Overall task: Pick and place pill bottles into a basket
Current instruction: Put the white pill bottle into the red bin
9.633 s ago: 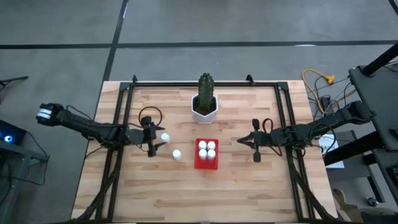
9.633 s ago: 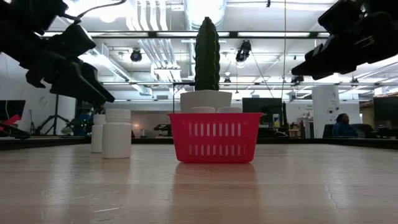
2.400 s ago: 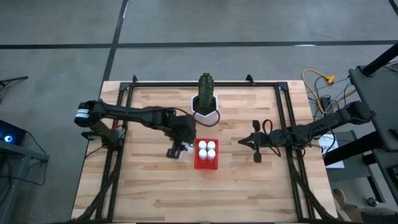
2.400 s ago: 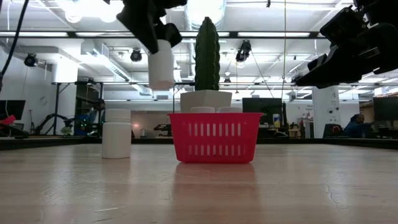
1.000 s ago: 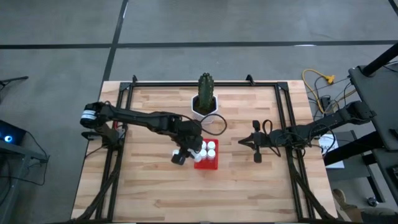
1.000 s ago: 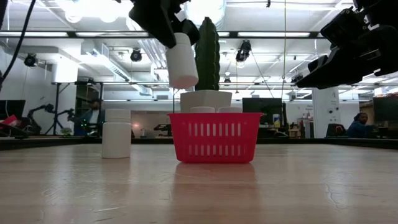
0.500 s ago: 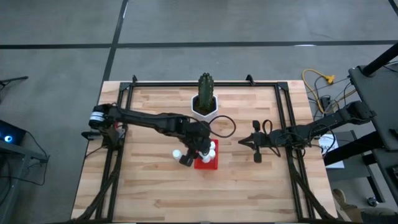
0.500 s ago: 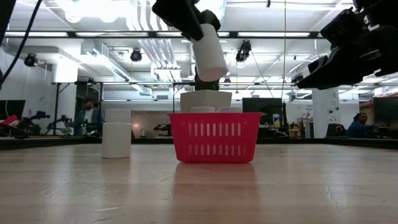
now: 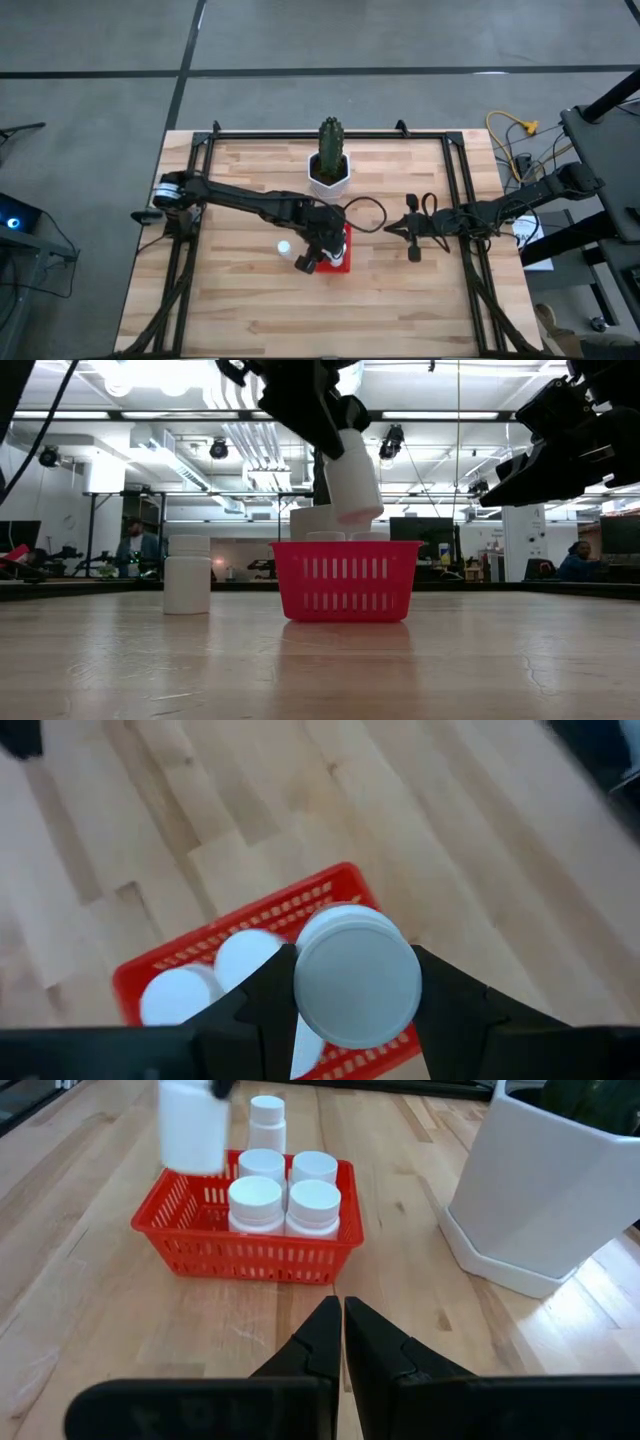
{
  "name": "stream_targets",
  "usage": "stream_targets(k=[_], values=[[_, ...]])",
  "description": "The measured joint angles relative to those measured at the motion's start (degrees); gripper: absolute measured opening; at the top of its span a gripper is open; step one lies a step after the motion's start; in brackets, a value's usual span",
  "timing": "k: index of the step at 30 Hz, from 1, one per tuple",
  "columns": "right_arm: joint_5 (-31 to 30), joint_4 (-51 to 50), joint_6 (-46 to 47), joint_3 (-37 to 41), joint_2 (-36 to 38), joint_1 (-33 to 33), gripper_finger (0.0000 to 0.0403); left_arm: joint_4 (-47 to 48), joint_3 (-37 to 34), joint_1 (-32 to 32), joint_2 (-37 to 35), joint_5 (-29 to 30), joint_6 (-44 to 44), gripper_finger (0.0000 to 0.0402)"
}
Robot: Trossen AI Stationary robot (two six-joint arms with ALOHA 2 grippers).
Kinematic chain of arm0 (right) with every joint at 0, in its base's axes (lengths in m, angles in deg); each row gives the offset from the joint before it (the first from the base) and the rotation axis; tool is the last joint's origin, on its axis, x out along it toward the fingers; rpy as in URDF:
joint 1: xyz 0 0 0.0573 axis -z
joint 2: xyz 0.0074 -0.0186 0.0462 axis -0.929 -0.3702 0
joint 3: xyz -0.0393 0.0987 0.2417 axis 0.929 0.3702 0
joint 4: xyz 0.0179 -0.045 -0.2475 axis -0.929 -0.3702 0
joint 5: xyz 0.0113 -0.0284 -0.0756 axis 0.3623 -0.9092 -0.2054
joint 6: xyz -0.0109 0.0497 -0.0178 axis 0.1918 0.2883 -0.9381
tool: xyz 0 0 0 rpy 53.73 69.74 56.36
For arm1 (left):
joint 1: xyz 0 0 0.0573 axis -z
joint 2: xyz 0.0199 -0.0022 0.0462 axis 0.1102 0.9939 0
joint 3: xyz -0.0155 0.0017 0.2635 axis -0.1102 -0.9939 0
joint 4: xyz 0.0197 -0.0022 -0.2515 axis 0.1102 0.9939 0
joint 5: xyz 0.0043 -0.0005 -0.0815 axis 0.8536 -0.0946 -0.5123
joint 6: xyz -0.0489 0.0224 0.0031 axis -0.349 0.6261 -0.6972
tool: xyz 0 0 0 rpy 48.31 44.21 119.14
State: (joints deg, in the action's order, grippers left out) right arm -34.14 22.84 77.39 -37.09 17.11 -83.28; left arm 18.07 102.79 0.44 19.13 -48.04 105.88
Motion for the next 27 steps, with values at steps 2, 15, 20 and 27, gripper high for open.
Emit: stream_targets(k=[2, 15, 20, 27], values=[[0.0, 0.1, 0.0, 0.0, -0.1, 0.0, 0.0008, 0.0, -0.1, 0.0, 0.1, 2.2, 0.2, 0.0141], [0.0, 0.0, 0.2, 0.0, -0.2, 0.0, 0.0008, -2.0, -0.7, 0.6, 0.0, 3.0, 1.7, 0.0141], [0.0, 0.0, 0.2, 0.0, -0.2, 0.0, 0.0008, -2.2, -0.8, 0.9, 0.0, 1.9, 1.8, 0.0141], [0.0, 0.1, 0.2, 0.0, -0.3, 0.0, 0.0008, -4.4, -1.6, 1.0, 0.5, 1.2, 1.9, 0.0141]])
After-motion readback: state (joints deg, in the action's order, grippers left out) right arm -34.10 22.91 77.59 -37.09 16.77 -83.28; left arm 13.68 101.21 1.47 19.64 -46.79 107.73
